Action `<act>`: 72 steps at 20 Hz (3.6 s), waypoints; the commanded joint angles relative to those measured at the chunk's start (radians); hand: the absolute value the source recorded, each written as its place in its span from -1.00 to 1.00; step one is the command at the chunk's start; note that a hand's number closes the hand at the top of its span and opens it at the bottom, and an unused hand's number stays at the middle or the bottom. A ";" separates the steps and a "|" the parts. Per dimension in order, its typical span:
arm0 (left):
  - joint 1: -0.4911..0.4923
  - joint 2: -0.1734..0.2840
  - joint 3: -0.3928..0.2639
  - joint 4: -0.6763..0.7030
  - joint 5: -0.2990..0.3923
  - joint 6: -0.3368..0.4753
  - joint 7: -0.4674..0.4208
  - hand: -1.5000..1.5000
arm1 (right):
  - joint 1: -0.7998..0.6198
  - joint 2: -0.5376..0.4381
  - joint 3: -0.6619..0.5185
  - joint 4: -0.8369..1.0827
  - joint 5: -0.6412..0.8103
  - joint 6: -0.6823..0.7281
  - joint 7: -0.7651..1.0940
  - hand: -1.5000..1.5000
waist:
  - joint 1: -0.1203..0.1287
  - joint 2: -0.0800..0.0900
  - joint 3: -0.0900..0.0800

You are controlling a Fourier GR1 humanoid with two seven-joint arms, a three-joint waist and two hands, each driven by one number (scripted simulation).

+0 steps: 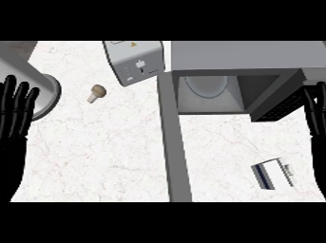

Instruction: Pick up the milk, place it into the microwave and close the microwave

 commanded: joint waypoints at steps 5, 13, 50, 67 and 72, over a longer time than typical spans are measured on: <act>0.050 0.021 0.080 -0.029 0.054 -0.008 0.024 -1.00 | 0.319 -0.136 -0.164 -0.180 -0.284 0.251 -0.089 -1.00 | -0.017 -0.038 -0.019; 0.233 -0.095 -0.076 -0.066 0.176 0.094 0.002 -1.00 | 0.490 -0.171 -0.251 -0.048 -0.418 0.458 -0.171 -1.00 | 0.001 -0.034 -0.019; 0.664 -0.084 -0.219 -0.051 0.191 -0.022 -0.364 -1.00 | 0.152 -0.073 -0.346 1.056 0.131 0.352 -0.868 -1.00 | 0.013 -0.030 -0.019; 0.785 -0.047 -0.216 -0.067 0.234 -0.084 -0.486 -1.00 | -0.041 -0.175 -0.322 1.532 0.176 0.252 -1.174 -1.00 | 0.023 -0.030 -0.017; 0.731 -0.056 -0.212 -0.024 0.219 -0.065 -0.469 -1.00 | -0.092 -0.161 -0.287 1.516 0.165 0.277 -1.148 -1.00 | 0.016 -0.029 -0.018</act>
